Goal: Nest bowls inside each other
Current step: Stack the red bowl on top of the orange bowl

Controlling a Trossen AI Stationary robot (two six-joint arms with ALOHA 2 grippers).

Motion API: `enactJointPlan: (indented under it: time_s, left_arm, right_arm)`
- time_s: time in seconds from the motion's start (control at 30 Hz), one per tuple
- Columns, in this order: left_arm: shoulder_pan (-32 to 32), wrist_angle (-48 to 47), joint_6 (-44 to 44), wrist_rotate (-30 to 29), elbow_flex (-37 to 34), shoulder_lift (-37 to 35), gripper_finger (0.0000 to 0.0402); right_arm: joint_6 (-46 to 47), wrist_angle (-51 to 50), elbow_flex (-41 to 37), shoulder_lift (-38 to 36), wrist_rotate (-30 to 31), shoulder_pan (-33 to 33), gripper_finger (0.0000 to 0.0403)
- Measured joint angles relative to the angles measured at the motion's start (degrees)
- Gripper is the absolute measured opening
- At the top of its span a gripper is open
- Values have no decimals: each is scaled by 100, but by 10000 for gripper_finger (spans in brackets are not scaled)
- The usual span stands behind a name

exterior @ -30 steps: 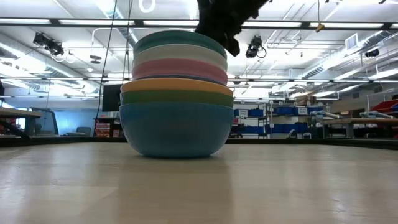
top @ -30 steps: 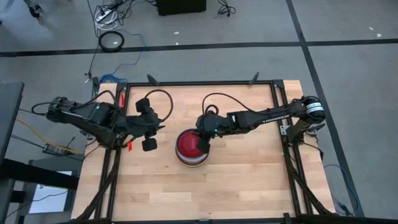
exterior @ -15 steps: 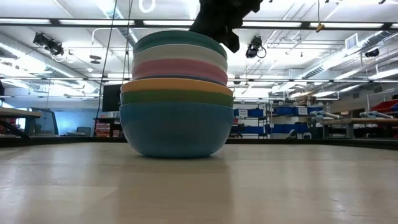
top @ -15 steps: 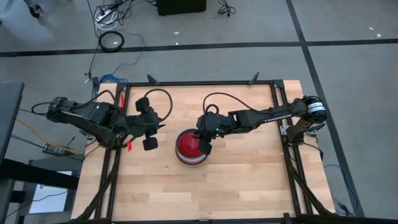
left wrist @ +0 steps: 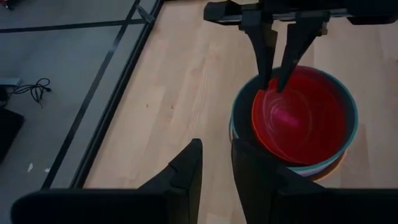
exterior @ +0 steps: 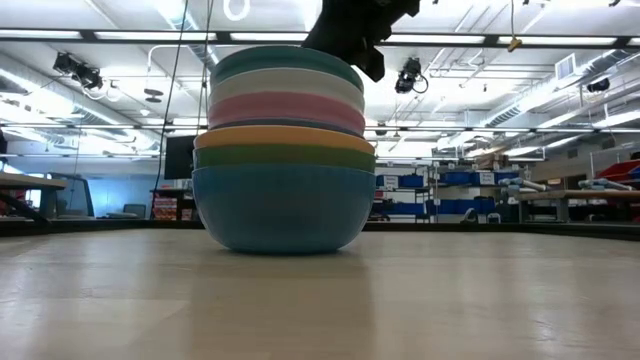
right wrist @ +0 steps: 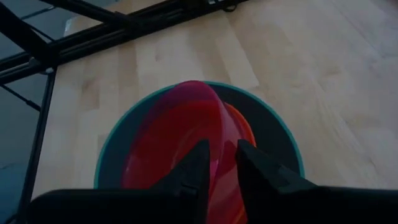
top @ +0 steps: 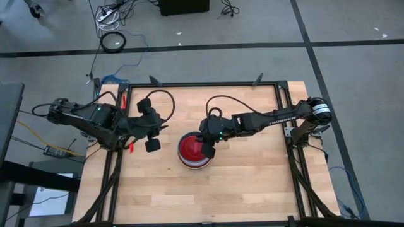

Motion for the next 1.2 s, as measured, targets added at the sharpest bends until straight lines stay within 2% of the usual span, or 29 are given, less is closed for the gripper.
enactJointPlan:
  time_s: [0.1,0.2,0.33,0.87,1.0,1.2]
  left_arm:
    - [0,2,0,-1,0,0,95]
    - [0,0,-2,-2,0,0,95]
    - [0,2,-2,-2,0,0,95]
    - [1,46,-2,-4,0,0,95]
    - [1,44,-2,-4,0,0,95]
    - [2,45,-2,-4,0,2,95]
  right_arm:
    - [-21,-2,-2,0,-34,7,67]
    - [-181,-12,-2,0,-449,44,66]
    - [-105,89,-4,2,-594,58,67]
    - [-524,280,-6,4,-763,7,70]
    - [-364,245,-6,4,-763,7,91]
    - [-204,165,-6,4,-722,7,146]
